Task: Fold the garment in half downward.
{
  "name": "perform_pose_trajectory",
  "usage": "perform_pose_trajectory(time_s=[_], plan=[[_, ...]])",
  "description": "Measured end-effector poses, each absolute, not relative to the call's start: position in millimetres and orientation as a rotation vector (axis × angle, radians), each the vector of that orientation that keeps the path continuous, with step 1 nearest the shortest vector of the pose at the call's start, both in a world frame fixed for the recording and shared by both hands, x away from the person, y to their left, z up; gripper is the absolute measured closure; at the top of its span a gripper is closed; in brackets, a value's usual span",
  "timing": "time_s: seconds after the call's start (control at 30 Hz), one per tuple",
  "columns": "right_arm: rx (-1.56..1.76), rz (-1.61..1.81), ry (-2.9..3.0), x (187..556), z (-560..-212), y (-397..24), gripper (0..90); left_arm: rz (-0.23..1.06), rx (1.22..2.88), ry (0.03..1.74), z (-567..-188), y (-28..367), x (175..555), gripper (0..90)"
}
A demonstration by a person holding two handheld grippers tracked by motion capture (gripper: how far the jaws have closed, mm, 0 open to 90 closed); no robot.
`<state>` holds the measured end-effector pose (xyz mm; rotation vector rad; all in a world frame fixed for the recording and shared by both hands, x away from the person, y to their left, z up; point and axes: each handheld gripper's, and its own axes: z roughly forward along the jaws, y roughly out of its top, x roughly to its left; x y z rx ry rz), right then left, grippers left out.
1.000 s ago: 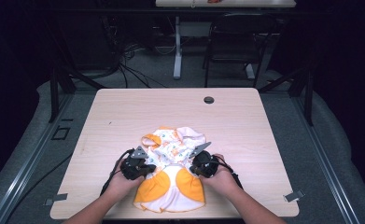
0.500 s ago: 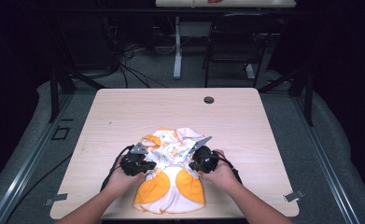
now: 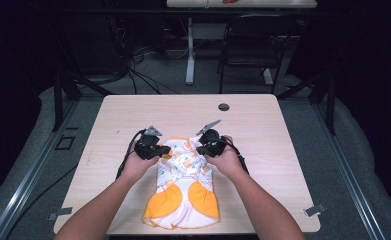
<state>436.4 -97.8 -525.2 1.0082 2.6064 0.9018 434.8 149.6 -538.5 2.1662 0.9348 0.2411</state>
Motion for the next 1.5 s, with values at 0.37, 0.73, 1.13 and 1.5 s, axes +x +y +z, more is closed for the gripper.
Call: perform_pose_trajectory(time_s=[0.37, 0.73, 1.13, 1.5], plan=[[1.126, 0.867, 2.517, 465, -537, -103, 87.1, 0.283, 2.159, 1.011, -549, 147, 467, 83.3], [1.240, 0.856, 2.455, 481, -545, -106, 72.3, 0.307, 2.146, 1.082, -562, 152, 477, 61.0], [1.281, 0.827, 2.488, 486, -558, -105, 64.3, 0.260, 2.150, 1.119, -572, 155, 479, 56.2], [1.331, 0.889, 2.508, 490, -564, -111, 69.8, 0.267, 2.176, 1.087, -572, 152, 476, 70.8]])
